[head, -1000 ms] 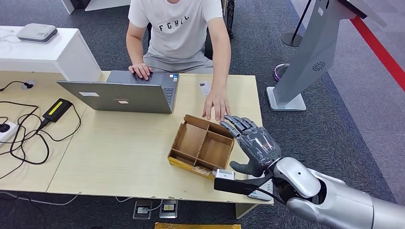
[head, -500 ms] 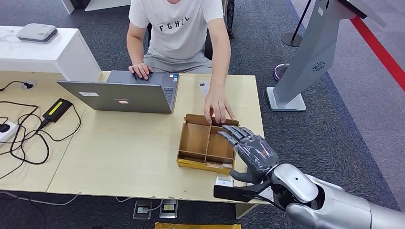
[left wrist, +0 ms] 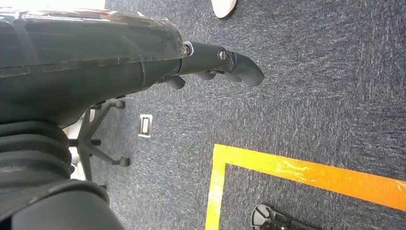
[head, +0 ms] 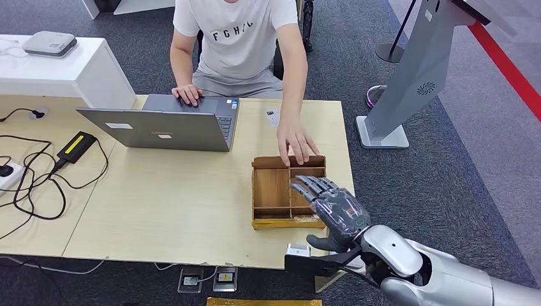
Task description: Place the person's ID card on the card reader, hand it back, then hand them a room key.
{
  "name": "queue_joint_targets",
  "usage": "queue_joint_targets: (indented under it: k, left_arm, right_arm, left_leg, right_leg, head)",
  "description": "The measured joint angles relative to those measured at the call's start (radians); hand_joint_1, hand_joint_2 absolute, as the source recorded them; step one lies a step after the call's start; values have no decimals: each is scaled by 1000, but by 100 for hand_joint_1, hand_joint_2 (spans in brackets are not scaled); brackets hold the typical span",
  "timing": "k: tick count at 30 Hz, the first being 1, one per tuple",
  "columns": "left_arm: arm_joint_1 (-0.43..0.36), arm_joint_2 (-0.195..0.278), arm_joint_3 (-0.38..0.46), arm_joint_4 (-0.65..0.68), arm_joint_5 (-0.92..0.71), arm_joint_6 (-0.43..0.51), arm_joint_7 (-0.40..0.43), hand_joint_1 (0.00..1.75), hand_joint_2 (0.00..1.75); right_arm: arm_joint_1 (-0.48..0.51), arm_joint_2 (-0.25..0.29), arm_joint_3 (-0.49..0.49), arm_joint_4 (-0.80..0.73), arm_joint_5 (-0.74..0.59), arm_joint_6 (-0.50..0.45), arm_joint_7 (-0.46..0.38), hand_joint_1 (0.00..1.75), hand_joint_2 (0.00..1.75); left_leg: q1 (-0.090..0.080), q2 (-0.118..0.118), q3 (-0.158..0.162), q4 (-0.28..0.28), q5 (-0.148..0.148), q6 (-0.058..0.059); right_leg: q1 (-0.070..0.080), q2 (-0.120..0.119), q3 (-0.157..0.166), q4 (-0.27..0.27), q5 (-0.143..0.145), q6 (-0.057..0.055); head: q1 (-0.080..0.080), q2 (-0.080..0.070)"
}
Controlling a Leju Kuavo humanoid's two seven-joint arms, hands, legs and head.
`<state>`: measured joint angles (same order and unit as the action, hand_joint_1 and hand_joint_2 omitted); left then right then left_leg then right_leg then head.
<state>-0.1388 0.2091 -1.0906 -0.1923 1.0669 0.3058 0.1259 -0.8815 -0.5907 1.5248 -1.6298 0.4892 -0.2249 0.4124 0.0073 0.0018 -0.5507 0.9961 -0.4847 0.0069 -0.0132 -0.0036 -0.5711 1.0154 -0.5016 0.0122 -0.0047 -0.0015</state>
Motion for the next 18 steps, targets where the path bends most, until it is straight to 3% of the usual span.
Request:
queue_joint_targets:
  k: [18]
  left_arm:
    - [0, -1, 0, 0, 15, 0, 0, 0, 0]
  right_arm:
    - [119, 36, -5, 55, 101, -9, 16, 0, 175]
  left_leg:
    - [0, 0, 0, 0, 0, 0]
  right_leg:
    - [0, 0, 0, 0, 0, 0]
  head:
    - [0, 0]
